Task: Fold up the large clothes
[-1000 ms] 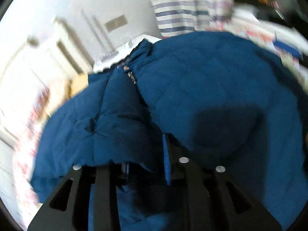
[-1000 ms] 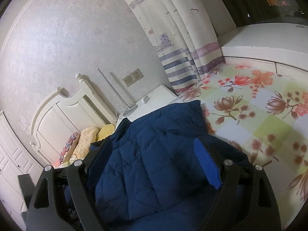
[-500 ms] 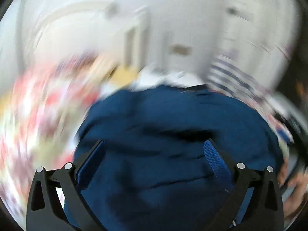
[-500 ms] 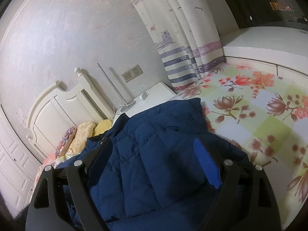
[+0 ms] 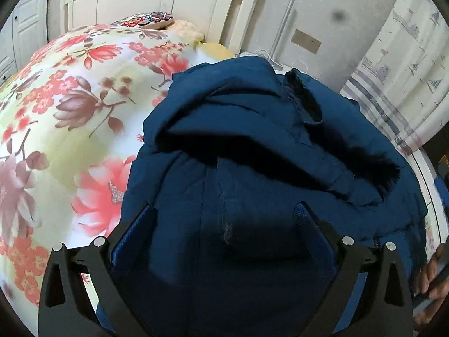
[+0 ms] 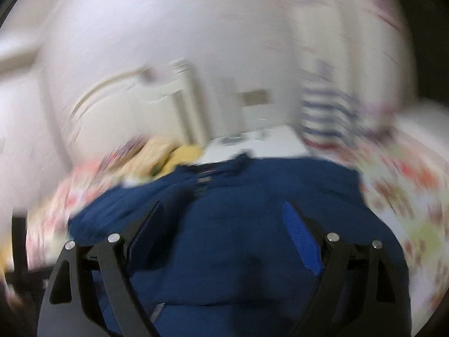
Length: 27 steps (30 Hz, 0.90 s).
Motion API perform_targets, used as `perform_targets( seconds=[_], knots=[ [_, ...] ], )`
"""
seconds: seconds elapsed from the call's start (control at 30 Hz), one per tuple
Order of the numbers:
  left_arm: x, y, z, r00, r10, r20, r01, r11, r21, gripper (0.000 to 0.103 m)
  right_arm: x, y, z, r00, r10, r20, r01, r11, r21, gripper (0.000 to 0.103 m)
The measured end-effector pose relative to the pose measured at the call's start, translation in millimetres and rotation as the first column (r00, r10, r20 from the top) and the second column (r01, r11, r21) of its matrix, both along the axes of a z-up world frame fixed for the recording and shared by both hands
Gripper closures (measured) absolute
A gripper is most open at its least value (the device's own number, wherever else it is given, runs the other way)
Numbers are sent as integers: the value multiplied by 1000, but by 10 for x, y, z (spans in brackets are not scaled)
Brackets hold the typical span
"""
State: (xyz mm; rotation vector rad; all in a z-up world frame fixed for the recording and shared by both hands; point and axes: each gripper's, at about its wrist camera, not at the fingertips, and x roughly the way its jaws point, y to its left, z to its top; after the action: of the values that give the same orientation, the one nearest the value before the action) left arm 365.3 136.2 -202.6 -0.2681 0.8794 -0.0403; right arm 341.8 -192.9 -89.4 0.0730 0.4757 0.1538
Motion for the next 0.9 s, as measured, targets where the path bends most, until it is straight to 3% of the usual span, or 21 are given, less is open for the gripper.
perform_targets(
  seconds=[0.07, 0.1, 0.23, 0.37, 0.43, 0.5, 0.53, 0.57, 0.63, 0.67, 0.73, 0.8, 0.87, 0.9],
  knots=[
    [-25, 15, -9, 1000, 13, 13, -13, 1000, -12, 8, 42, 516, 40, 994, 103, -21, -105, 975, -195, 18],
    [-37, 27, -9, 1000, 18, 19, -17, 1000, -22, 8, 98, 810, 23, 987, 152, -54, -161, 940, -299, 18],
    [-46, 39, -20, 1000, 18, 18, -18, 999, -30, 8, 412, 1557, -155, 952, 231, -200, -302, 806, -509, 20],
    [-57, 29, -16, 1000, 19, 14, -18, 999, -30, 7, 639, 1952, -396, 916, 258, -307, -397, 689, -606, 27],
    [-63, 20, -9, 1000, 19, 12, -18, 999, -27, 7, 764, 2015, -428, 912, 259, -318, -406, 681, -610, 32],
    [-58, 20, -5, 1000, 17, 10, -17, 1000, -24, 6, 786, 2024, -387, 902, 293, -318, -429, 701, -570, 57],
    [-57, 21, -3, 1000, 17, 10, -16, 1000, -25, 6, 754, 1990, -318, 906, 308, -290, -421, 727, -543, 74],
    [-59, 27, -1, 1000, 17, 11, -16, 999, -29, 6, 744, 1925, -246, 910, 315, -268, -412, 757, -507, 80],
    [-58, 40, -1, 1000, 16, 13, -16, 999, -35, 5, 680, 1677, -40, 919, 335, -209, -391, 840, -376, 82],
    [-58, 41, 0, 1000, 16, 13, -16, 999, -37, 5, 628, 1418, 95, 936, 313, -163, -348, 896, -278, 83],
    [-48, 48, 0, 1000, 14, 13, -14, 999, -37, 5, 525, 807, 257, 969, 228, -93, -234, 970, -63, 83],
    [-47, 43, -2, 1000, 14, 12, -14, 999, -37, 5, 443, 169, 270, 987, 139, -76, -125, 979, 163, 83],
    [-47, 40, 0, 1000, 15, 12, -14, 999, -37, 5, 362, -496, 89, 992, 63, -112, -14, 919, 395, 82],
    [-48, 39, 0, 1000, 15, 12, -15, 999, -36, 5, 352, -750, -79, 984, 32, -177, 50, 895, 444, 82]
  ],
)
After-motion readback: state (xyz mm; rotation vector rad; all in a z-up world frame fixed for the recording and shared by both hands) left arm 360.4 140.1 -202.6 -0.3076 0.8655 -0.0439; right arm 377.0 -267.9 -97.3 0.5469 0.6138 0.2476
